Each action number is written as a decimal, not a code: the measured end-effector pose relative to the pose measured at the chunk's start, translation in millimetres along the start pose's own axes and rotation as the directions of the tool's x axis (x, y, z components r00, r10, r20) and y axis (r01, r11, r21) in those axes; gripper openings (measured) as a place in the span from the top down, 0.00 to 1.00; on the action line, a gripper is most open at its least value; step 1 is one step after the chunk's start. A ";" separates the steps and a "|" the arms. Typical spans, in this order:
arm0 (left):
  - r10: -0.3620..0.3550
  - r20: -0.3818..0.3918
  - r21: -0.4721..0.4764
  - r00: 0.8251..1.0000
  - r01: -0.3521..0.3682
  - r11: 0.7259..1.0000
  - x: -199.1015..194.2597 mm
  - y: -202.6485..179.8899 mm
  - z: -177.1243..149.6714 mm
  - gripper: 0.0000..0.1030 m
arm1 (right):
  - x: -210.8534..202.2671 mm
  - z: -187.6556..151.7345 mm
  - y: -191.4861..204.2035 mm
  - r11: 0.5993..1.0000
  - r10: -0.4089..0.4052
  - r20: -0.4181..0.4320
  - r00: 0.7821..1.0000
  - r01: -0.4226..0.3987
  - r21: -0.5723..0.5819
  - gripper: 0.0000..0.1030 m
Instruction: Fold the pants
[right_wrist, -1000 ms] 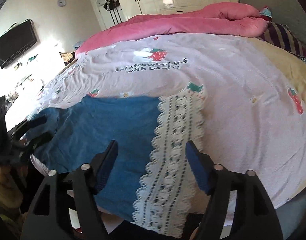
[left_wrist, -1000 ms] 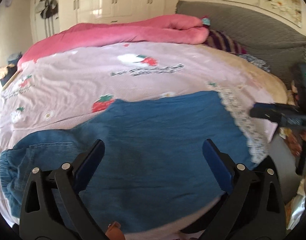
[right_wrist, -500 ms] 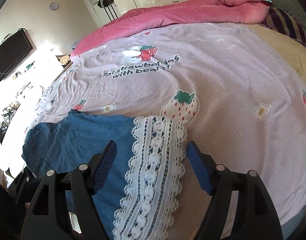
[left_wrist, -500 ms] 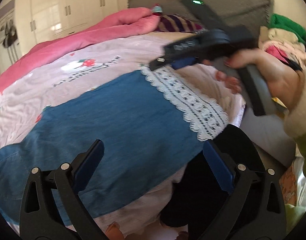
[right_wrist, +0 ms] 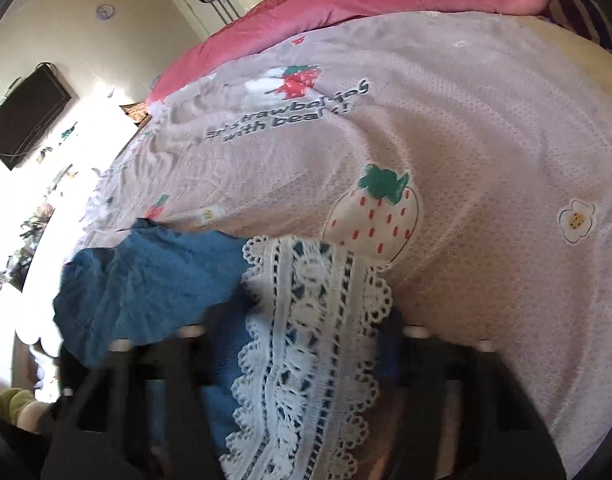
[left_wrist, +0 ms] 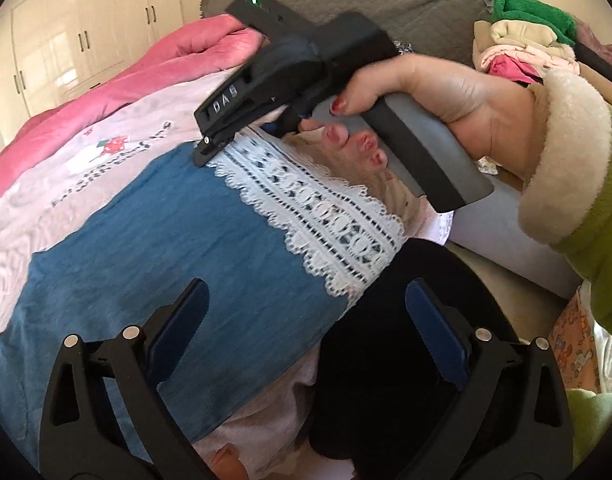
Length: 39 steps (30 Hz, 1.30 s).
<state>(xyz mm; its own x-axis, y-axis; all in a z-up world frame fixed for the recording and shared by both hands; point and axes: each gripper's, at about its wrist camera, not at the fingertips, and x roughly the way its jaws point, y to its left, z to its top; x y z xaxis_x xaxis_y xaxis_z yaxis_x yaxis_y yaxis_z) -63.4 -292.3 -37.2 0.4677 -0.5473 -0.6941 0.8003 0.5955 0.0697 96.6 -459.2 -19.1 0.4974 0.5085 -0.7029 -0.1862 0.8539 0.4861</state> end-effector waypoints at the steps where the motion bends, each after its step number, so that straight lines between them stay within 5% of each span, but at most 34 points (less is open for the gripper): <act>1: -0.011 0.000 0.005 1.000 0.011 1.000 2.7 -2.6 1.1 0.13 | -3.7 -0.5 3.1 1.000 0.021 0.004 1.000 -0.021 0.001 0.73; 9: -0.026 -0.019 0.063 0.999 0.027 0.998 27.5 -19.1 8.2 0.40 | -10.8 9.5 20.9 0.999 0.033 -0.002 0.999 -0.033 -0.024 0.73; 12: 0.038 -0.043 0.111 0.998 -0.033 0.993 44.3 -26.9 7.4 0.44 | -7.6 13.3 19.5 0.999 0.043 -0.010 0.999 -0.043 -0.004 0.73; 17: 0.060 -0.036 0.063 0.998 -0.058 0.996 53.8 -20.1 5.3 0.53 | -5.9 17.5 15.2 0.998 0.060 -0.015 0.998 -0.060 0.024 0.73; 24: 0.010 -0.016 -0.045 1.000 -0.011 0.999 49.4 7.6 4.5 0.85 | -4.1 20.8 16.8 0.998 0.057 -0.019 0.998 -0.056 0.038 0.73; 31: -0.102 0.048 -0.176 0.994 0.109 0.978 18.2 42.3 -3.3 0.89 | -8.4 23.8 31.8 0.999 0.043 -0.007 0.999 -0.043 0.032 0.73; 39: -0.109 0.132 -0.287 0.985 0.143 0.947 -30.1 85.8 -16.1 0.89 | 2.6 39.3 83.4 1.000 0.013 -0.024 1.000 -0.013 -0.014 0.73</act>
<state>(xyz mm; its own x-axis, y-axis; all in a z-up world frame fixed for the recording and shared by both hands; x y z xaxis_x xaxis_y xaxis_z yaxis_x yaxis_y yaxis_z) -14.9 -215.3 -21.8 0.4232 -0.6814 -0.5972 0.7171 0.6548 -0.2388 115.7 -391.1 40.0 0.4747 0.5218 -0.7088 -0.2043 0.8487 0.4879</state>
